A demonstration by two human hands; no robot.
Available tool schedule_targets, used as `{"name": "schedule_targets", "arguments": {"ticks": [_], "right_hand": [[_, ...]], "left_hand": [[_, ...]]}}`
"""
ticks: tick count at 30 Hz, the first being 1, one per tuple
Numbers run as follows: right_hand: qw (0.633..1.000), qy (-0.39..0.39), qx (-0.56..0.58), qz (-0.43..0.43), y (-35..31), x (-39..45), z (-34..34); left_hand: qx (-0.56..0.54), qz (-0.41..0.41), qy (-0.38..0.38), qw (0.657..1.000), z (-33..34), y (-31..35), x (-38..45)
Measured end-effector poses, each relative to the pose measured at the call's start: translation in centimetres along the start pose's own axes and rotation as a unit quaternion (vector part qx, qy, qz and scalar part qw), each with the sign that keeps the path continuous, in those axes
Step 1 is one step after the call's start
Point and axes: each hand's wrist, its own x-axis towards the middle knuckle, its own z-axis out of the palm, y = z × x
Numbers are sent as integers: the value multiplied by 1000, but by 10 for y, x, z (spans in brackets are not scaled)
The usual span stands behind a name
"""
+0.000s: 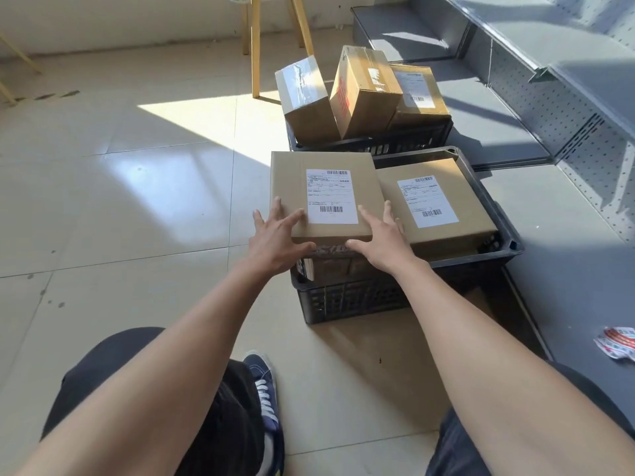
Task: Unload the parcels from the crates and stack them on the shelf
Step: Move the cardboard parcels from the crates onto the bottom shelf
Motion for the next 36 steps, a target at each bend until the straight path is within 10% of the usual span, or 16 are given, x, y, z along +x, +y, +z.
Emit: {"name": "schedule_targets", "arguments": {"ticks": [17, 36], "right_hand": [[996, 79, 48, -19, -12, -19, -16], [961, 276, 24, -11, 52, -191, -114]], "left_hand": [[-65, -2, 75, 995, -10, 27, -13], [-61, 189, 129, 972, -30, 153, -120]]}}
